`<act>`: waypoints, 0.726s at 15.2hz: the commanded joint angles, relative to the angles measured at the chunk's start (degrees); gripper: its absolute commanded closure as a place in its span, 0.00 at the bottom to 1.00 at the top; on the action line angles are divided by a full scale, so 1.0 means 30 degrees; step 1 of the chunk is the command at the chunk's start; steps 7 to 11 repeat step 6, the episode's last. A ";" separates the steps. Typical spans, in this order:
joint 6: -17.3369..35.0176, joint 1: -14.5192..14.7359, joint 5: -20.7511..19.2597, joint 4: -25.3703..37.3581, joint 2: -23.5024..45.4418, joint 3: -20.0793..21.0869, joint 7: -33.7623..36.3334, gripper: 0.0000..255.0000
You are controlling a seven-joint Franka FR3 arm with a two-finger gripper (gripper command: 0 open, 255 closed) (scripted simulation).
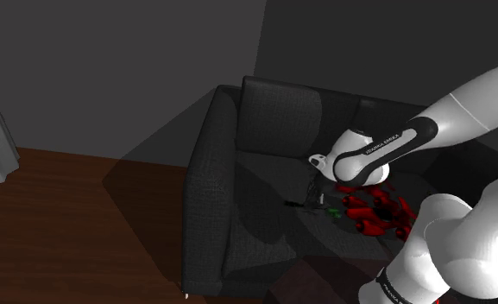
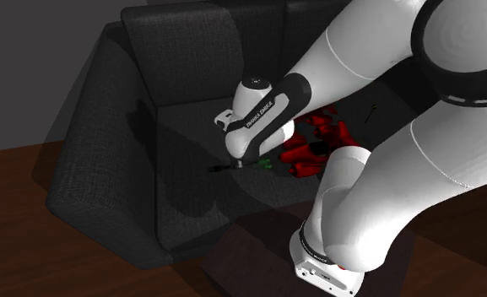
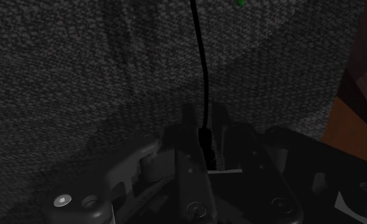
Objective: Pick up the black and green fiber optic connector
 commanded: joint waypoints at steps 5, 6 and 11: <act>-0.2206 -0.1627 -0.1477 0.0206 -0.1987 0.1438 0.1320 1.00; -0.2206 -0.1627 -0.1477 0.0206 -0.1987 0.1438 0.1320 1.00; -0.2206 -0.1627 -0.1477 0.0206 -0.1987 0.1438 0.1320 1.00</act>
